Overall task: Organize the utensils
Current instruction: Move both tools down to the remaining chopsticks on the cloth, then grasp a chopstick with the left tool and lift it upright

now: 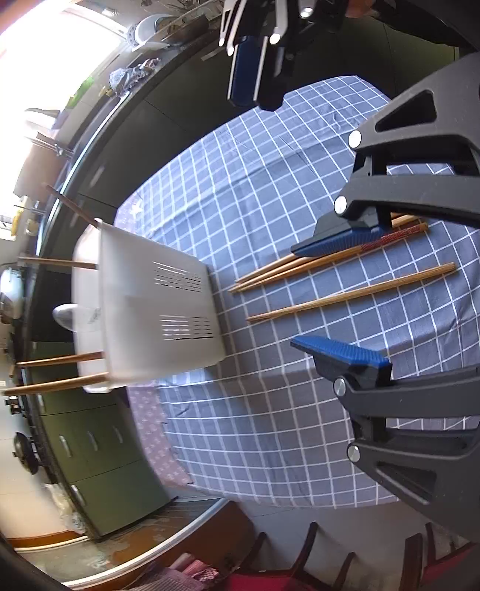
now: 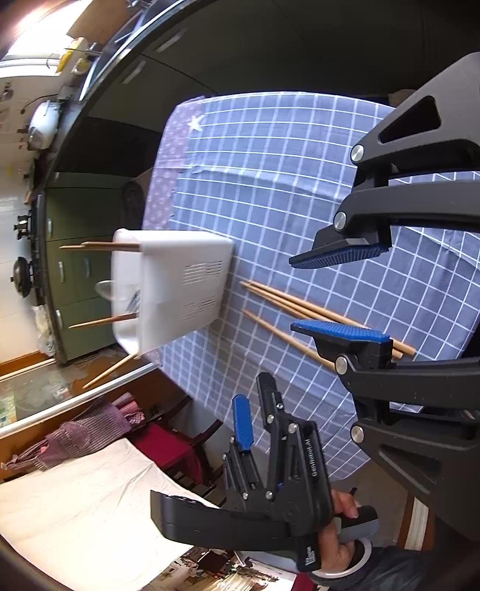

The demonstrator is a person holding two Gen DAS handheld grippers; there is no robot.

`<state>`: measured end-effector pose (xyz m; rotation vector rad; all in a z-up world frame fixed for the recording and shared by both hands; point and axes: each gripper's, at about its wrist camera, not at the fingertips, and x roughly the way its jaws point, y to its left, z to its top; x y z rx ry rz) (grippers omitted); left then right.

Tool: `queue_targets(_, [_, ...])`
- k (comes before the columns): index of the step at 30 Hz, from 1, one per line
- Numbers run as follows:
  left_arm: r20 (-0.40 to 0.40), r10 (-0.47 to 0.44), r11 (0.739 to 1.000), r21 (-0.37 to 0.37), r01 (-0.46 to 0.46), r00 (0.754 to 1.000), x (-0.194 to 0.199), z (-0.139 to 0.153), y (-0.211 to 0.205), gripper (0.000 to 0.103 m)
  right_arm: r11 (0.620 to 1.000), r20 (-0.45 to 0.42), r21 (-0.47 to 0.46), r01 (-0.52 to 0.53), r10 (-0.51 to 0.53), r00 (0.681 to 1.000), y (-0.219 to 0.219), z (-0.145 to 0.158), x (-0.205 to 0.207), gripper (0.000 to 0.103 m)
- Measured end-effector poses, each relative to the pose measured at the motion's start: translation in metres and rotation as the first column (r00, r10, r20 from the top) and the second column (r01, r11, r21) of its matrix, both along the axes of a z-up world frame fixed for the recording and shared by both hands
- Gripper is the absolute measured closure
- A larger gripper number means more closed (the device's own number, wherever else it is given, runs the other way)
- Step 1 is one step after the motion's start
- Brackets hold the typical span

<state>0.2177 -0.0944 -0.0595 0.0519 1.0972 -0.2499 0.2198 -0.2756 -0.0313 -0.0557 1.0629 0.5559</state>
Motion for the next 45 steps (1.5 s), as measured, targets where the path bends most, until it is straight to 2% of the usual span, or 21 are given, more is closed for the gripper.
queue_targets(1, [-0.030, 0.004, 1.000, 0.013, -0.004, 1.000, 0.006, -0.010, 0.001, 0.079, 1.000, -0.026, -0.001, 0.002, -0.002, 1.000, -0.001, -0.010, 0.000, 0.074])
queue_targets(2, [-0.055, 0.012, 1.000, 0.026, -0.010, 0.998, 0.010, -0.018, 0.000, 0.081, 1.000, -0.048, -0.004, 0.002, -0.002, 0.999, -0.001, -0.020, 0.000, 0.074])
queue_targets(9, [-0.223, 0.048, 0.998, 0.052, -0.038, 0.974, 0.028, -0.066, -0.006, 0.082, 1.000, -0.137, -0.020, 0.010, -0.013, 0.990, -0.007, -0.063, 0.006, 0.071])
queue_targets(19, [-0.294, 0.064, 0.994, 0.104, -0.034, 0.954, 0.035, -0.082, -0.024, 0.082, 1.000, -0.182, -0.015, 0.011, -0.013, 0.983, -0.010, -0.082, 0.019, 0.071])
queue_targets(21, [-0.306, 0.067, 0.993, 0.113, -0.034, 0.950, 0.037, -0.086, -0.029, 0.086, 1.000, -0.185, -0.017, 0.009, -0.012, 0.983, -0.011, -0.084, 0.020, 0.070])
queue_targets(24, [-0.315, 0.067, 0.991, 0.128, -0.027, 0.947, 0.039, -0.093, -0.037, 0.089, 1.000, -0.186, -0.016, 0.011, -0.014, 0.982, -0.013, -0.085, 0.020, 0.067])
queue_targets(32, [-0.290, 0.055, 0.988, 0.154, -0.010, 0.956, 0.042, -0.100, -0.051, 0.095, 1.000, -0.192, -0.016, 0.020, -0.023, 0.981, -0.017, -0.081, 0.022, 0.067])
queue_targets(38, [-0.265, 0.042, 0.989, 0.145, -0.003, 0.963, 0.037, -0.094, -0.040, 0.095, 1.000, -0.203, -0.028, 0.010, -0.016, 0.979, -0.010, -0.084, 0.023, 0.066])
queue_targets(45, [-0.182, 0.022, 0.991, 0.132, 0.002, 0.983, 0.027, -0.073, -0.023, 0.096, 0.999, -0.221, -0.046, 0.003, -0.013, 0.975, 0.002, -0.091, 0.030, 0.065])
